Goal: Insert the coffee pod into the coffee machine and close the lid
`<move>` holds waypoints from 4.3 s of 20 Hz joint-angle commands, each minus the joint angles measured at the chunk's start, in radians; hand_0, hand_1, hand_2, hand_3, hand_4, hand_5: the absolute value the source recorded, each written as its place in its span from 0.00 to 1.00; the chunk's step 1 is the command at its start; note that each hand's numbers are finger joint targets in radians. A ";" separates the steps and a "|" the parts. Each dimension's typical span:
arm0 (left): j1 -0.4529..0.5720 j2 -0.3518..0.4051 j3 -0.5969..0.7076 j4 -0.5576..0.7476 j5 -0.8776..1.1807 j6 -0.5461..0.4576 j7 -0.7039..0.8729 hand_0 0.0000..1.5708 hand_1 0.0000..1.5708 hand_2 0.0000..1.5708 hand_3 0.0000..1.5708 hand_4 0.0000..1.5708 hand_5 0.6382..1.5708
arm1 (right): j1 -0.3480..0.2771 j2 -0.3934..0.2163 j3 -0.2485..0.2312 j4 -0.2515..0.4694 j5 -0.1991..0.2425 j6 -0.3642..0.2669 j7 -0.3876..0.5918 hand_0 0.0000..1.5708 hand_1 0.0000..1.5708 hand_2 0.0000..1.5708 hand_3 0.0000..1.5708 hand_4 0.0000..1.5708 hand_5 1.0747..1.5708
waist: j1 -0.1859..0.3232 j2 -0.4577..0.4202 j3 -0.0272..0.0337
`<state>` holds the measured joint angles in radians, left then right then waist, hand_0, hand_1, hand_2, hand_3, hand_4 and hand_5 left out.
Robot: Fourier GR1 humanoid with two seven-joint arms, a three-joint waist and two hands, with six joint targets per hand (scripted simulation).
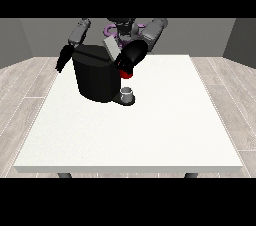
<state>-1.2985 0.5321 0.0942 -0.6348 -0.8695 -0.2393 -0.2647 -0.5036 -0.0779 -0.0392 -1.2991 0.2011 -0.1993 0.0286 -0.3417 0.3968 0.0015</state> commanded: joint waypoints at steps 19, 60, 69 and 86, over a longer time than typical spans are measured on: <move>0.060 -0.047 -0.008 0.024 -0.044 0.029 0.027 0.00 0.00 0.14 0.09 0.00 1.00 | 0.061 0.007 -0.011 0.052 -0.006 0.003 0.007 0.00 0.00 0.00 0.00 0.00 1.00 | 0.056 -0.103 -0.0011; 0.881 -0.505 0.178 -0.321 0.622 -0.137 0.012 0.00 0.00 0.00 0.00 0.25 1.00 | 0.119 -0.100 -0.117 0.050 -0.163 0.174 0.048 0.00 0.00 0.00 0.00 0.07 1.00 | 0.525 -0.581 -0.0012; 0.872 -0.524 0.101 -0.498 0.682 -0.085 0.173 0.00 0.00 0.00 0.00 0.22 1.00 | 0.004 -0.099 -0.182 0.184 -0.251 0.181 0.102 0.00 0.00 0.00 0.00 0.11 1.00 | 0.578 -0.506 -0.0009; 1.049 -0.464 0.066 -0.801 0.773 -0.047 0.207 0.00 0.00 0.00 0.00 0.23 1.00 | -0.166 -0.092 -0.108 0.286 -0.228 0.214 0.060 0.00 0.00 0.00 0.00 0.00 1.00 | 0.525 -0.391 -0.0013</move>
<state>-0.2553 0.0546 0.1603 -1.3747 -0.1107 -0.2939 -0.0900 -0.6186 -0.1629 -0.1494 -1.0416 -0.0319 0.0155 0.0795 0.1736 -0.0084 0.0001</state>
